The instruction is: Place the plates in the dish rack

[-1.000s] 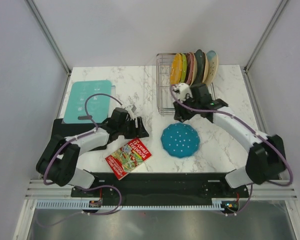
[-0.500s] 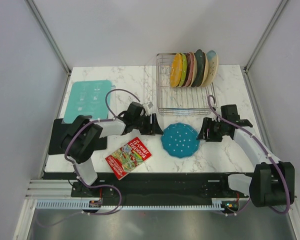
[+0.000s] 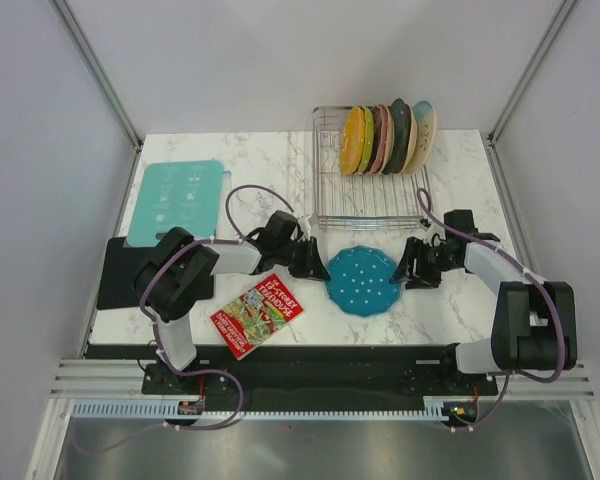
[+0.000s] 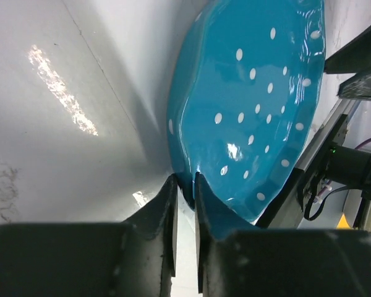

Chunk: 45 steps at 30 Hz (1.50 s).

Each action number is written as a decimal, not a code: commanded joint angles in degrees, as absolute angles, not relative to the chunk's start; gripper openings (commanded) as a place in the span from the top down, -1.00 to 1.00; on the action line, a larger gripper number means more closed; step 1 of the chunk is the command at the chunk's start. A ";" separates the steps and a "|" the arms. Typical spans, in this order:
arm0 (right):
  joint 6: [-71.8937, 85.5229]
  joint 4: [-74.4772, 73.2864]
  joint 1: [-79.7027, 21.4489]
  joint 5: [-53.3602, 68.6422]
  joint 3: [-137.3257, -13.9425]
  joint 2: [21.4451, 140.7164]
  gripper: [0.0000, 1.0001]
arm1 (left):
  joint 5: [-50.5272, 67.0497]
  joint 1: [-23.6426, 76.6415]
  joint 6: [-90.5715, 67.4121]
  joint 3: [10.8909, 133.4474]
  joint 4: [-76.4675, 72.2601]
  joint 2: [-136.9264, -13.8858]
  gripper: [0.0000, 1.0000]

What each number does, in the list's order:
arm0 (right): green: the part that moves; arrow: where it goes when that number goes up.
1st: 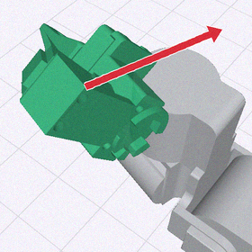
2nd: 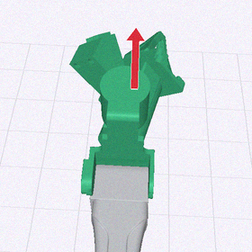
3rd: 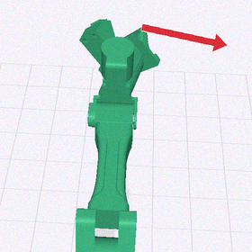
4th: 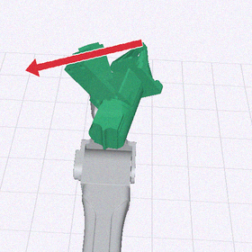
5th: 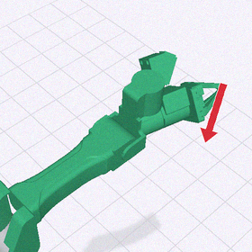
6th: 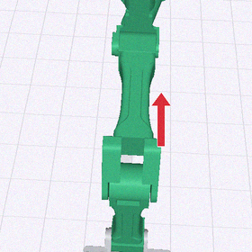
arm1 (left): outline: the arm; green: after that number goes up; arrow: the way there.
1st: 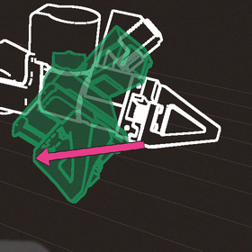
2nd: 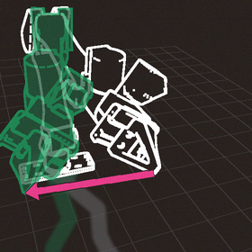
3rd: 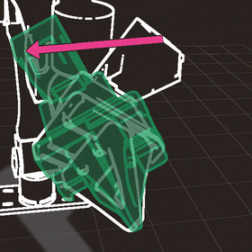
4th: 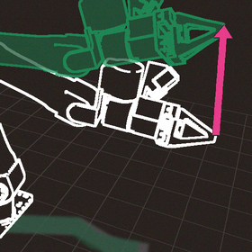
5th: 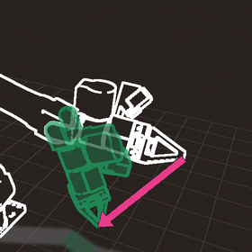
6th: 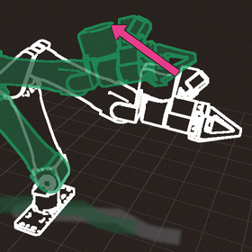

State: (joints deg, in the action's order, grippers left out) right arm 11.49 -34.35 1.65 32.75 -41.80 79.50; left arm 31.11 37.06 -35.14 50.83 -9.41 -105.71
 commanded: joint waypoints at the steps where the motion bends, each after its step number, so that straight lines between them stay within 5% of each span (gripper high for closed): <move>1: 7.48 -32.43 1.93 37.78 -41.92 85.32 -0.21 | 33.66 36.12 -36.39 48.43 -13.96 -104.51 0.74; 5: 5.02 -32.17 2.02 40.32 -42.10 91.04 -0.20 | 35.06 36.12 -36.47 47.64 -14.85 -105.02 0.95; 14: 0.35 -31.46 1.85 52.38 -41.84 100.45 -0.14 | 36.65 36.30 -39.37 49.92 -16.96 -107.84 0.95; 22: 4.71 -24.73 0.44 55.90 -41.93 94.23 -0.09 | 37.88 38.14 -38.67 52.21 -16.35 -108.46 0.95; 28: 8.00 -22.15 0.44 54.76 -40.87 90.28 0.43 | 36.83 39.11 -38.76 50.89 -14.86 -106.97 0.92; 33: 8.09 -23.02 0.44 54.32 -40.60 85.79 0.95 | 34.46 39.11 -35.78 49.92 -10.56 -103.19 0.63; 34: 7.65 -23.72 0.44 54.40 -40.87 84.56 1.00 | 33.67 39.11 -34.03 50.01 -8.98 -102.49 0.27; 37: 4.49 -28.55 0.44 53.88 -43.58 81.84 1.00 | 27.08 38.59 -27.37 50.36 -2.39 -96.70 -0.10; 45: -3.60 -44.89 -5.61 50.80 -57.38 73.75 1.00 | 20.92 24.99 -12.93 50.18 11.76 -78.59 -0.27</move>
